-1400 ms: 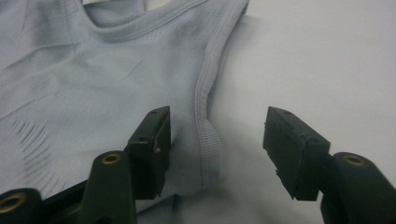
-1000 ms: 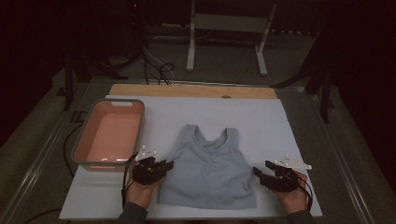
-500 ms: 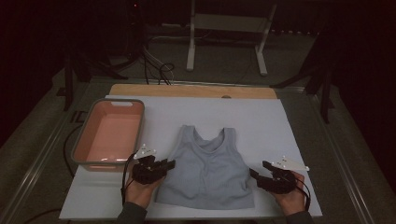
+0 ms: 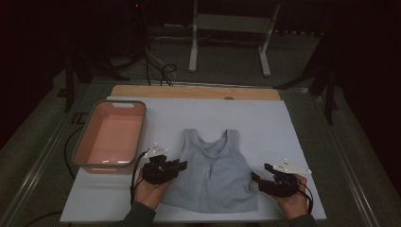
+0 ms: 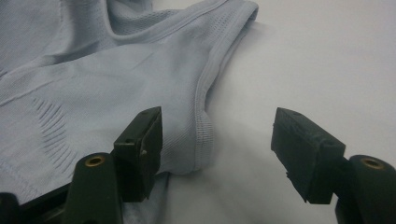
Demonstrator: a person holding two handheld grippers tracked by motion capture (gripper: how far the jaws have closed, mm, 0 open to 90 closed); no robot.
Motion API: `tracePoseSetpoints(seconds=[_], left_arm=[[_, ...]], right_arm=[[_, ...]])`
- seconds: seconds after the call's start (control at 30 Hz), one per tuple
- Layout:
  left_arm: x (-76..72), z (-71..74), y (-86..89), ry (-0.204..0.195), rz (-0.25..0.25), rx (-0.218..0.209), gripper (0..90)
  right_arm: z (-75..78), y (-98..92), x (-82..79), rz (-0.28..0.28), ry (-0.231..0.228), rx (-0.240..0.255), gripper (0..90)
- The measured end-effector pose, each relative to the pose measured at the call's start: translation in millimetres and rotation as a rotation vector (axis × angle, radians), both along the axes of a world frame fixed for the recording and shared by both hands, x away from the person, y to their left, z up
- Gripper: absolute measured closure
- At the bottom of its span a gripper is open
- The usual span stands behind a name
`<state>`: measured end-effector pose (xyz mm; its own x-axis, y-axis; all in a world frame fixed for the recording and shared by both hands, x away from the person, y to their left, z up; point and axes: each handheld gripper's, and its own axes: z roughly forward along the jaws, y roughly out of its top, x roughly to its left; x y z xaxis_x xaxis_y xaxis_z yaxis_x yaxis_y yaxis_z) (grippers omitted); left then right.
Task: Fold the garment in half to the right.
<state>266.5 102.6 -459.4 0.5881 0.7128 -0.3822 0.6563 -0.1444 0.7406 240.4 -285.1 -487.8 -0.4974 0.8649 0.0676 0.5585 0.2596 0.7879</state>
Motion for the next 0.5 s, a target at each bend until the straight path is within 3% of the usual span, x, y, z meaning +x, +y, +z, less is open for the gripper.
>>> tracePoseSetpoints(seconds=[0.5], left_arm=[[3.3, 8.8, -36.8, 0.002, -0.093, -0.028, 76.4]], right_arm=[[-0.9, 0.1, 0.2, -0.006, 0.000, -0.012, 33.0]])
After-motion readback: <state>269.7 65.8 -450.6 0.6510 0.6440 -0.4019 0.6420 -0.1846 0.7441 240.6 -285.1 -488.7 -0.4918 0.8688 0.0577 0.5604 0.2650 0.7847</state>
